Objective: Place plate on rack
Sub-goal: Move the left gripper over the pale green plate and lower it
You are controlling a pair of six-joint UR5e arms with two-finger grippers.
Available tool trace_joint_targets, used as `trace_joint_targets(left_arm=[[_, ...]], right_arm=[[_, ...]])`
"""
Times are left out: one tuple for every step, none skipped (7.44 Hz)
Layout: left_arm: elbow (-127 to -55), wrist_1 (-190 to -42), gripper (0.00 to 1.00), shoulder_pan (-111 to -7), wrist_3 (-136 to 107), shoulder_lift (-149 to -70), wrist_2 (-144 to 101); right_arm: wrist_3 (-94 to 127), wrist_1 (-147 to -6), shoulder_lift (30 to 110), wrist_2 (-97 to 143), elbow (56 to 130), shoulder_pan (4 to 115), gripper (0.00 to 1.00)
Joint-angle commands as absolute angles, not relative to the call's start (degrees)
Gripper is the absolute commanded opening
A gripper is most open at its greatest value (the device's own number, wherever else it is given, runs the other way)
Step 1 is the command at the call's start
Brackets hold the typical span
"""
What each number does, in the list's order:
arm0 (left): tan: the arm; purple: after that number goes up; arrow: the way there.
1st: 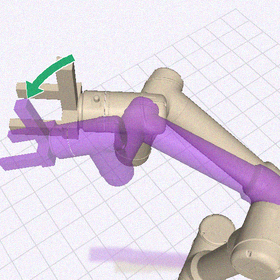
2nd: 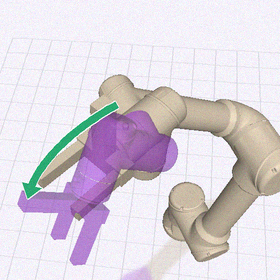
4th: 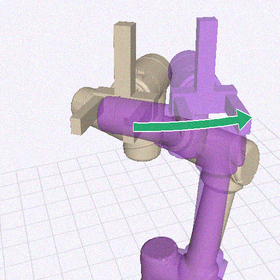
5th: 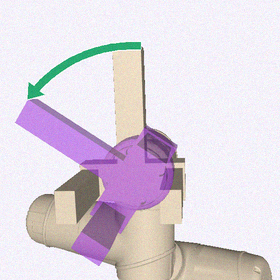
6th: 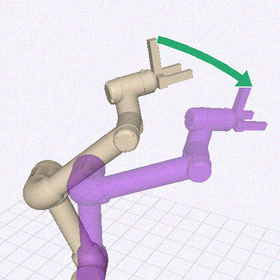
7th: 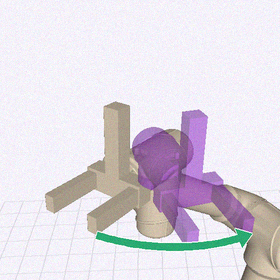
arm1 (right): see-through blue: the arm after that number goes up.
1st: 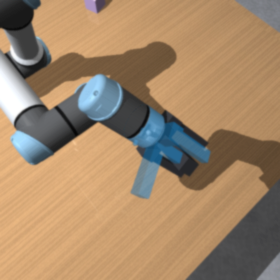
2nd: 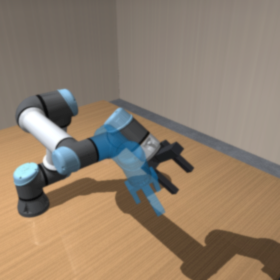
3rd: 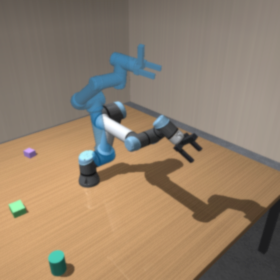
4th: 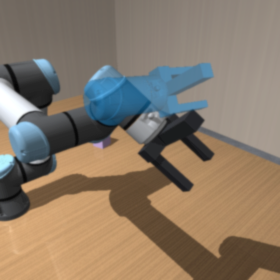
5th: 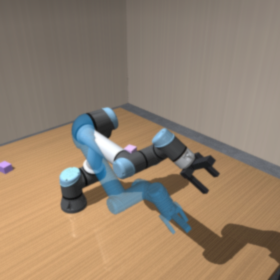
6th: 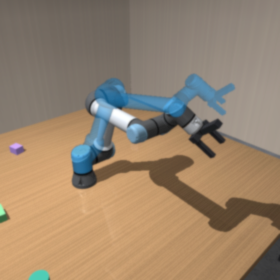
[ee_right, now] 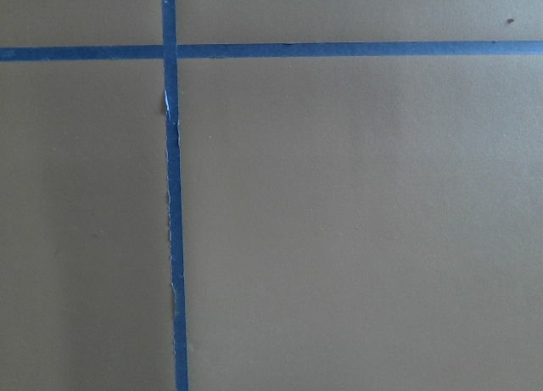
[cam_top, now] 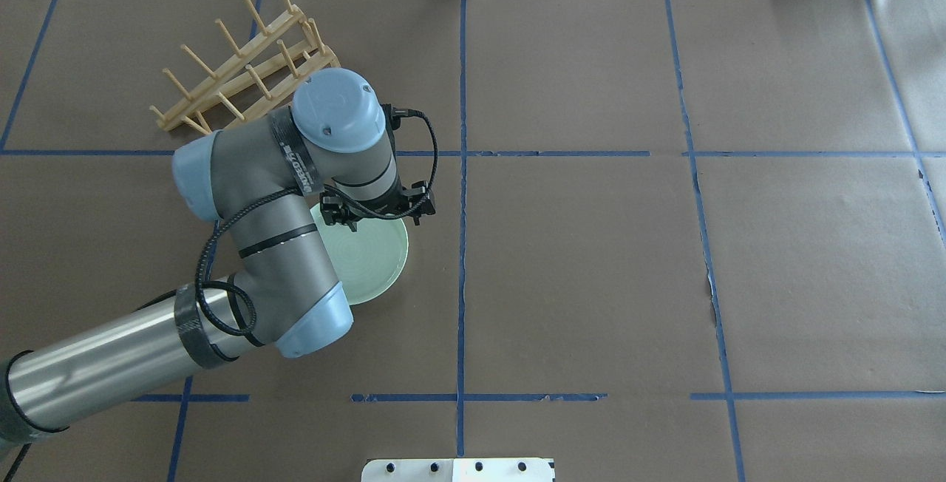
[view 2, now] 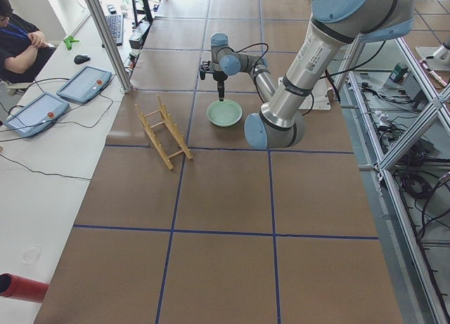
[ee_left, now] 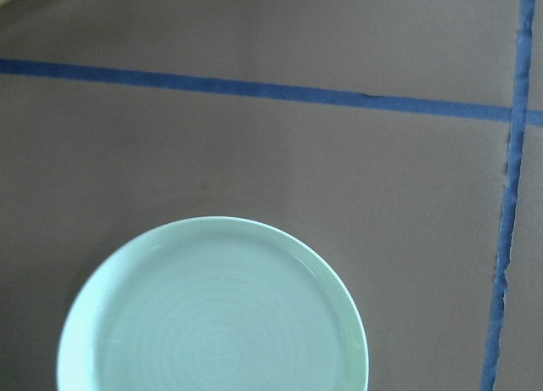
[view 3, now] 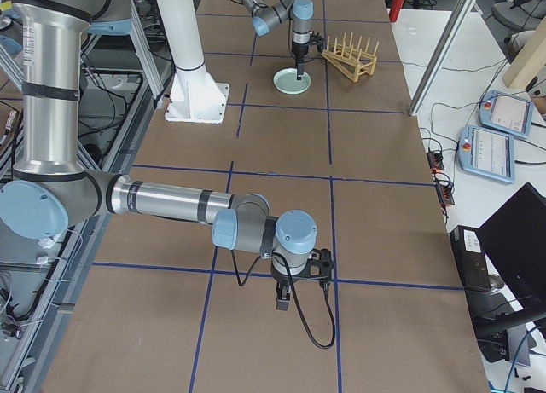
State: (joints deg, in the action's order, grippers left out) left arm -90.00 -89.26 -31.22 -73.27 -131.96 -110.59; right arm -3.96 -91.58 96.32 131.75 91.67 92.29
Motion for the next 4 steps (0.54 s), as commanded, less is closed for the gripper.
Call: trace_joint_targets(left_arm=[[-83.43, -94.99, 1.0, -28.04, -75.23, -132.98, -108.55], [-83.32, -95.18, 0.97, -27.95, -75.23, -132.89, -108.54], [-83.41, -95.19, 0.89, -27.95, -75.32, -132.98, -108.63], [-83.67, -95.19, 0.75, -27.95, -75.32, -132.98, -108.63]], right_arm=[[-3.96, -91.58, 96.33, 131.75, 91.67, 92.29, 1.0], [-3.96, -91.58, 96.33, 131.75, 91.67, 92.29, 1.0], [-3.96, -91.58, 96.33, 131.75, 91.67, 92.29, 1.0], [-3.96, -91.58, 96.33, 131.75, 91.67, 92.29, 1.0]])
